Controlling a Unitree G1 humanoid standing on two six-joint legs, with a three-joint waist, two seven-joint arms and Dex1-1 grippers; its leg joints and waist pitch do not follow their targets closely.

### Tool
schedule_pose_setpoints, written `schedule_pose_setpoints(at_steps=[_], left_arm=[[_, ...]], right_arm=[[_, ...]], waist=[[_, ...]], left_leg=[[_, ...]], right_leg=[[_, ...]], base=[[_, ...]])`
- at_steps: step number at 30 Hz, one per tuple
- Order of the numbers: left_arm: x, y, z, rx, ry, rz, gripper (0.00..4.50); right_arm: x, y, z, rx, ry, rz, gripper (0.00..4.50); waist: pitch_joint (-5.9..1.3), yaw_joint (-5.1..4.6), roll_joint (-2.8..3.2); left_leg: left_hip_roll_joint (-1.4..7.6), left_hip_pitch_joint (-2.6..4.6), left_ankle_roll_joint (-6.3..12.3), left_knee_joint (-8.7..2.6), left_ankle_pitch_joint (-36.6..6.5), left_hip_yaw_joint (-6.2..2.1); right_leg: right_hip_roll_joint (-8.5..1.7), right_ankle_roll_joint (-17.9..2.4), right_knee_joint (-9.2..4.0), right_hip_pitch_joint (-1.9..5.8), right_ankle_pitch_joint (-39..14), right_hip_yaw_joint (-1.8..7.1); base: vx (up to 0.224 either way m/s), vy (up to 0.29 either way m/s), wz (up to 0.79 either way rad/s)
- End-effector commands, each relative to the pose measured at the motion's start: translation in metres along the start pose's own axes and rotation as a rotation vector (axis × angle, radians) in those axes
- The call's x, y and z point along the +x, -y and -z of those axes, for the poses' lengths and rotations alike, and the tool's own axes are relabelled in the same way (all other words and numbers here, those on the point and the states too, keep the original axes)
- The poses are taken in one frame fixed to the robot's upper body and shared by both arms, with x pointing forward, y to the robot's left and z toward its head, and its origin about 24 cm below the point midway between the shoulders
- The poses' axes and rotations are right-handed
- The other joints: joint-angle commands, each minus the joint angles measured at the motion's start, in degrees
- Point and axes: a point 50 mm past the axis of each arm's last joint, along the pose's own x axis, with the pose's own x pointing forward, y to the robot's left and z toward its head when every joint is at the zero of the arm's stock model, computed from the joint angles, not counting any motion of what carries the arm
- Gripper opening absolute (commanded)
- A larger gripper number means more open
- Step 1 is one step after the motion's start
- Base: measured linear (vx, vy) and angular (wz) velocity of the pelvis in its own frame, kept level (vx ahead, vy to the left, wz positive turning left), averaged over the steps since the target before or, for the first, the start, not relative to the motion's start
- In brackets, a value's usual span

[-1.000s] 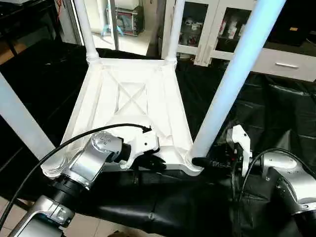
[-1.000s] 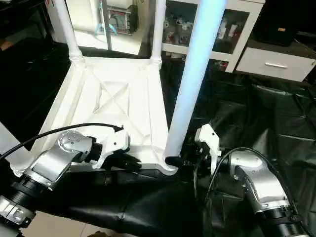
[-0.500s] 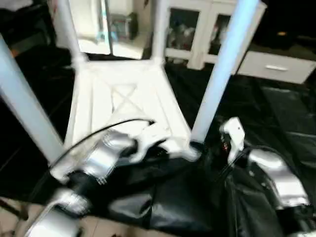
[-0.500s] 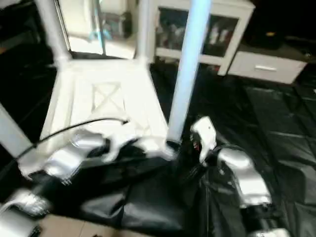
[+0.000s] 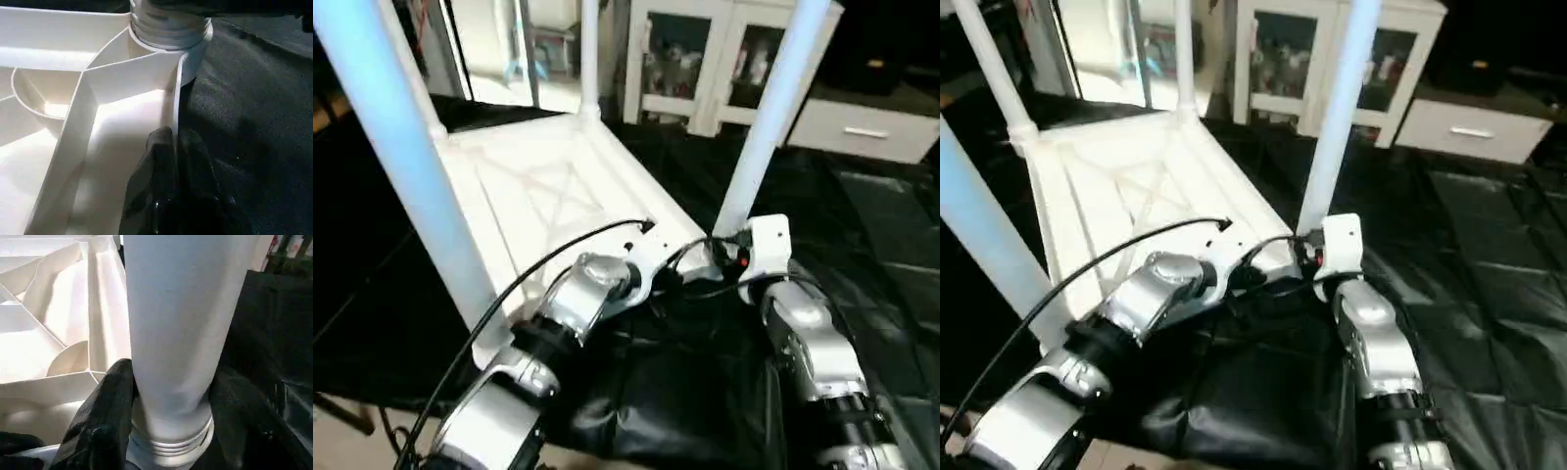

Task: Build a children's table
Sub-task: Rotate leg to tighten

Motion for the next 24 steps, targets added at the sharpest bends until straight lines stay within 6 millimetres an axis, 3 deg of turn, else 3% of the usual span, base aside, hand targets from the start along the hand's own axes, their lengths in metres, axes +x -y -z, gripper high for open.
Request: schedule_pose_setpoints(at_steps=[1, 4, 5, 6, 7, 8, 10, 13, 16, 18, 20, 22, 23, 24], left_arm=[[-0.010, -0.025, 0.001, 0.030, -0.016, -0.162, 0.00], [-0.014, -0.026, 0.005, 0.051, -0.016, -0.126, 0.00], [-0.016, -0.026, 0.007, 0.056, -0.016, -0.111, 0.00], [-0.018, -0.025, 0.009, 0.083, -0.012, -0.080, 0.00], [-0.021, -0.024, 0.014, 0.091, -0.022, -0.051, 0.00], [-0.024, -0.022, 0.018, 0.123, -0.019, -0.007, 0.00], [-0.027, -0.020, 0.023, 0.133, -0.019, 0.036, 0.00], [-0.034, -0.018, 0.031, 0.146, -0.022, 0.089, 0.00], [-0.041, -0.014, 0.039, 0.160, -0.037, 0.160, 0.00], [-0.043, -0.014, 0.041, 0.161, -0.038, 0.175, 0.00], [-0.045, -0.013, 0.042, 0.164, -0.038, 0.195, 0.00], [-0.054, -0.007, 0.043, 0.200, -0.004, 0.293, 0.00], [-0.057, -0.004, 0.044, 0.209, 0.003, 0.335, 0.00], [-0.058, -0.003, 0.044, 0.212, 0.005, 0.349, 0.00]], right_arm=[[-0.006, -0.028, 0.012, 0.016, -0.030, -0.179, 2.61], [-0.011, -0.025, 0.008, 0.041, 0.005, -0.208, 2.83], [-0.013, -0.024, 0.007, 0.050, 0.014, -0.216, 2.95], [-0.015, -0.020, 0.006, 0.048, 0.026, -0.215, 3.08], [-0.019, -0.014, 0.004, 0.046, 0.036, -0.223, 3.08], [-0.022, -0.006, 0.002, 0.031, 0.047, -0.221, 3.17], [-0.025, 0.001, 0.000, 0.025, 0.057, -0.228, 3.40], [-0.033, 0.015, -0.005, -0.017, 0.060, -0.276, 3.62], [-0.042, 0.025, -0.009, -0.032, 0.048, -0.385, 3.90], [-0.044, 0.026, -0.010, -0.032, 0.042, -0.412, 4.03], [-0.047, 0.028, -0.011, -0.031, 0.035, -0.451, 4.22], [-0.061, 0.032, -0.011, -0.050, -0.031, -0.614, 4.39], [-0.064, 0.032, -0.011, -0.053, -0.054, -0.659, 4.43], [-0.065, 0.032, -0.011, -0.054, -0.062, -0.674, 4.47]], waist=[[-2.86, -0.01, -0.55], [-2.58, -0.17, -0.43], [-2.57, -0.97, -0.43], [-2.69, -1.34, -0.33], [-2.84, -1.42, -0.44], [-3.10, -1.43, -0.43], [-3.01, -1.35, -0.34], [-3.01, -1.09, -0.25], [-2.76, -0.83, -0.14], [-2.67, -0.87, -0.05], [-2.69, -0.86, -0.05], [-2.84, -0.49, -0.16], [-2.82, -0.44, -0.51], [-2.91, -0.27, -0.37]], left_leg=[[3.24, 0.23, 2.31, -4.59, -11.0, -1.71], [3.34, -0.10, 1.90, -5.12, -14.6, -2.14], [3.45, -0.68, 1.28, -5.37, -15.1, -2.56], [3.51, -0.46, 0.94, -5.40, -15.9, -2.63], [3.53, -0.26, 0.92, -5.18, -15.6, -2.53], [3.59, -0.42, 1.35, -4.88, -12.6, -2.40], [3.57, -0.44, 2.63, -4.62, -9.8, -1.99], [3.61, -0.47, 4.37, -4.32, -8.0, -1.71], [3.72, -0.40, 4.32, -4.50, -10.7, -1.70], [3.82, -0.23, 3.30, -4.67, -12.4, -1.76], [3.87, -0.20, 3.04, -4.72, -12.9, -1.83], [3.96, -0.11, 3.75, -4.56, -11.5, -1.77], [4.00, -0.23, 4.29, -4.49, -10.3, -1.62], [3.90, -0.23, 4.50, -4.40, -9.8, -1.69]], right_leg=[[-3.64, -12.0, -4.66, 1.86, -10.3, 2.44], [-3.75, -9.7, -5.24, 2.09, -16.5, 2.28], [-3.81, -9.0, -5.13, 2.30, -18.0, 2.16], [-3.76, -8.8, -5.46, 1.97, -19.4, 2.05], [-3.85, -9.1, -5.40, 1.84, -18.4, 2.21], [-3.82, -10.5, -4.68, 1.96, -13.1, 2.42], [-3.55, -12.0, -4.30, 1.73, -8.4, 2.44], [-3.57, -13.7, -3.91, 1.85, -4.7, 2.43], [-3.75, -13.6, -4.34, 1.73, -9.2, 2.41], [-3.69, -13.2, -4.56, 1.46, -12.1, 2.38], [-3.67, -13.2, -4.54, 1.53, -12.3, 2.37], [-3.68, -13.4, -4.28, 1.73, -9.7, 2.44], [-3.64, -13.8, -4.14, 1.67, -8.1, 2.45], [-3.72, -14.0, -3.92, 1.76, -7.6, 2.38]], base=[[0.000, 0.000, 0.00], [0.000, 0.000, 0.00], [0.000, 0.000, 0.00], [0.000, 0.000, 0.00], [0.000, 0.000, 0.00], [0.000, 0.000, 0.00], [0.000, 0.000, 0.00], [0.000, 0.000, 0.00], [0.000, 0.000, 0.00], [0.000, 0.000, 0.00], [0.000, 0.000, 0.00], [0.000, 0.000, 0.00], [0.000, 0.000, 0.00], [0.000, 0.000, 0.00]])
